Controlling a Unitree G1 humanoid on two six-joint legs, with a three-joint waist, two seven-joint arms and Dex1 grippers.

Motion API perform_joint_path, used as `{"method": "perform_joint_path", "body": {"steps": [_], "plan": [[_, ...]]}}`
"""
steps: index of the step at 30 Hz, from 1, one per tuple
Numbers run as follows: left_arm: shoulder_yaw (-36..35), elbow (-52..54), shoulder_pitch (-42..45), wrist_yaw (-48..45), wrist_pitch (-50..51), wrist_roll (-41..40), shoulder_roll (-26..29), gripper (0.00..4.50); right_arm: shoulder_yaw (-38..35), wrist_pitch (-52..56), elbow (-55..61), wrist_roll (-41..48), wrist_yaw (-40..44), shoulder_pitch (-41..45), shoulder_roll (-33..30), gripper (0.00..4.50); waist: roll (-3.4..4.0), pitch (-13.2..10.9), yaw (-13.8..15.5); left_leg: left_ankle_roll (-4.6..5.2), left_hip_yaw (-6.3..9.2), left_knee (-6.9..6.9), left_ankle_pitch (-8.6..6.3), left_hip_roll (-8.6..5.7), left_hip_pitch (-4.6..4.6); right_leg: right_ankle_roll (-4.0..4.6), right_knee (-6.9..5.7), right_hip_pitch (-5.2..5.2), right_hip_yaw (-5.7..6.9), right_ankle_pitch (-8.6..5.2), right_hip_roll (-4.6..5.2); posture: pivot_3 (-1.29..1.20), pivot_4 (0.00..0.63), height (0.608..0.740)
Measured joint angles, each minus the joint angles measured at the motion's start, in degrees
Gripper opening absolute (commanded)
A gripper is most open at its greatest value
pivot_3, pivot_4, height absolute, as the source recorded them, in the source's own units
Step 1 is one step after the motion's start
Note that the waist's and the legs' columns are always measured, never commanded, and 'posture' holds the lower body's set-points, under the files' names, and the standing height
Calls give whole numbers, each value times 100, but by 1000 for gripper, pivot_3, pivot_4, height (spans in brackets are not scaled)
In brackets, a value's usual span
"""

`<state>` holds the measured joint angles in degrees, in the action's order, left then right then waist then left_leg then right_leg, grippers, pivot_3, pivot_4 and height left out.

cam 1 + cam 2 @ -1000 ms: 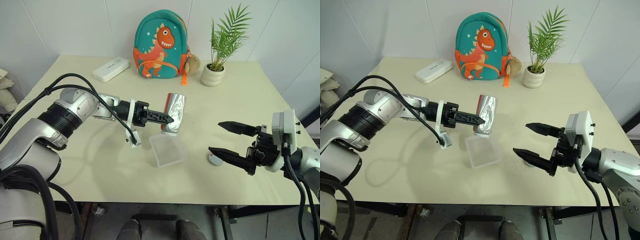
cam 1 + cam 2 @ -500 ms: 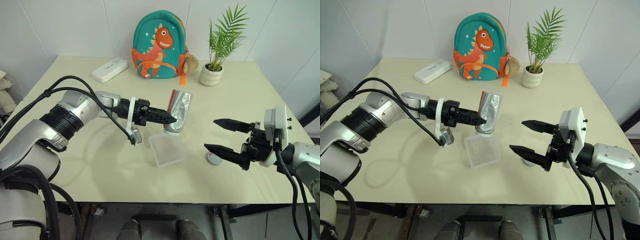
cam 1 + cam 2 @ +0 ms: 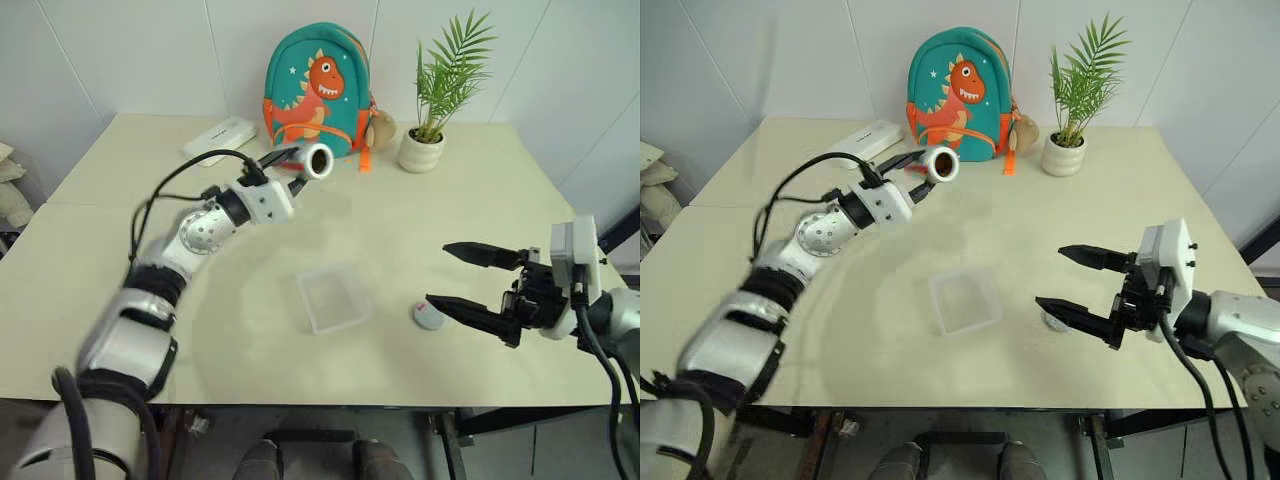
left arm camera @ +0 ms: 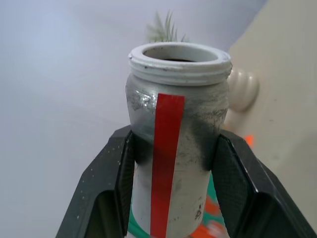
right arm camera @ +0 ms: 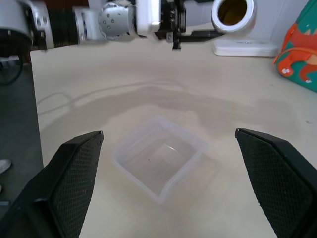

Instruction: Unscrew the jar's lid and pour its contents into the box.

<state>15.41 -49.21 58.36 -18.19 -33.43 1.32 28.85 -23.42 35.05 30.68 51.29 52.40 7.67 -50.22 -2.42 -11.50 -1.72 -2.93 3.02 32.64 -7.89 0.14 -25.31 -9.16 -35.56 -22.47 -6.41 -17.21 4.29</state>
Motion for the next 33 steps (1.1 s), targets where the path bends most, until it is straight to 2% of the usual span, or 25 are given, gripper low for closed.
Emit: {"method": "perform_joint_path", "body": {"steps": [3, 8, 9, 10, 11, 14, 19, 22, 25, 29, 33], "plan": [[-927, 914, -411, -1041, 2498, -1670, -52, 1881, -11, 1, -93, 0, 50, -11, -16, 4487, 0, -1, -26, 0, 10, 27, 0, 16, 7, 7, -36, -1, 1, -4, -17, 0, 150, 740], [-2027, 1710, -682, -1293, 4573, -2712, 287, 1881, 5, 0, -178, -3, 102, 23, -17, 4487, 1, 0, -31, 0, 5, 50, 1, 33, 27, 11, -40, 22, 2, -1, -28, 0, 150, 740], [-2156, 1785, -734, -1281, 4899, -2805, 307, 1881, 6, 0, -180, -3, 110, 51, -17, 4487, 1, 0, -25, 0, 0, 55, 2, 37, 30, 14, -34, 30, 3, 1, -28, 0, 150, 740], [-2237, 1824, -775, -1272, 5160, -2849, 311, 1881, 11, 0, -183, -2, 120, 75, -17, 4487, 1, 0, -20, 0, -10, 59, 2, 46, 32, 78, -20, 40, 6, -27, -29, 0, 150, 740], [-2304, 1898, -846, -1297, 5337, -2887, 312, 1881, 25, 0, -188, -2, 138, 104, -17, 4487, 1, 0, -18, -1, -20, 60, 1, 55, 33, 104, 1, 51, 8, -34, -30, 0, 150, 740], [-2524, 2062, -1059, -1463, 5799, -3040, 313, 1881, 37, -11, -223, -1, 250, 121, -17, 4487, 1, 0, -11, -20, -42, 60, -11, 70, 41, 114, 48, 87, 15, -18, -28, 0, 150, 740], [-2662, 2381, -1075, -1620, 6228, -3045, 399, 1881, 37, -12, -251, 1, 319, 127, -17, 4487, 0, 0, 10, -20, -57, 45, -11, 75, 31, 123, 84, 90, 22, -11, -18, 0, 150, 740], [-2301, 2606, -1151, -1905, 5643, -2542, 539, 1881, 37, -12, -270, 0, 342, 122, -17, 4487, 1, 0, 14, -21, -58, 28, -11, 77, 29, 123, 102, 89, 25, -12, -18, 0, 150, 740], [-1719, 2674, -1150, -2086, 4084, -1539, 649, 1881, 37, -13, -275, -4, 371, 113, -17, 4487, 1, 0, 21, -23, -61, 17, -13, 78, 25, 123, 119, 88, 27, -12, -15, 0, 150, 740], [-1263, 2555, -1045, -2092, 2376, -587, 660, 1881, 37, -18, -280, -20, 374, 111, -17, 4487, 1, 0, 24, -20, -74, 8, -15, 77, 19, 123, 138, 88, 27, -11, -8, 0, 150, 740], [-429, 2285, -493, -1609, -27, 1173, 912, 1881, 47, -26, -276, -39, 368, 102, -15, 4487, 1, 0, 30, -16, -83, -4, -17, 75, 15, 117, 158, 88, 24, -8, -4, 0, 150, 740]]}}
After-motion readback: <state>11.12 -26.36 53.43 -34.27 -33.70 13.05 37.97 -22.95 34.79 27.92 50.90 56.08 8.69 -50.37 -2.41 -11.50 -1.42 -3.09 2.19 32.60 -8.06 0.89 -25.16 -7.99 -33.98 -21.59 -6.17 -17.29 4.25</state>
